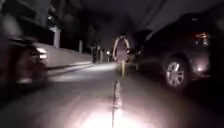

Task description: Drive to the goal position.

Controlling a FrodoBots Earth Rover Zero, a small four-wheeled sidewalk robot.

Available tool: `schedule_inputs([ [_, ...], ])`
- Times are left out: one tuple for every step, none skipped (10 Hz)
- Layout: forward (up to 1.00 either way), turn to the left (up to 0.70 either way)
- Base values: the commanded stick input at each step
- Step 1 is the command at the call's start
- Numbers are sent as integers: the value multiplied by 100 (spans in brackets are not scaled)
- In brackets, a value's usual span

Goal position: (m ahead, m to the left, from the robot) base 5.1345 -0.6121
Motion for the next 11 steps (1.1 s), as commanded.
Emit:
schedule_inputs([
  [100,0],
  [100,0],
  [100,0],
  [100,0],
  [100,0],
  [100,0],
  [100,0],
  [100,0],
  [100,0],
  [100,0],
  [100,0],
])
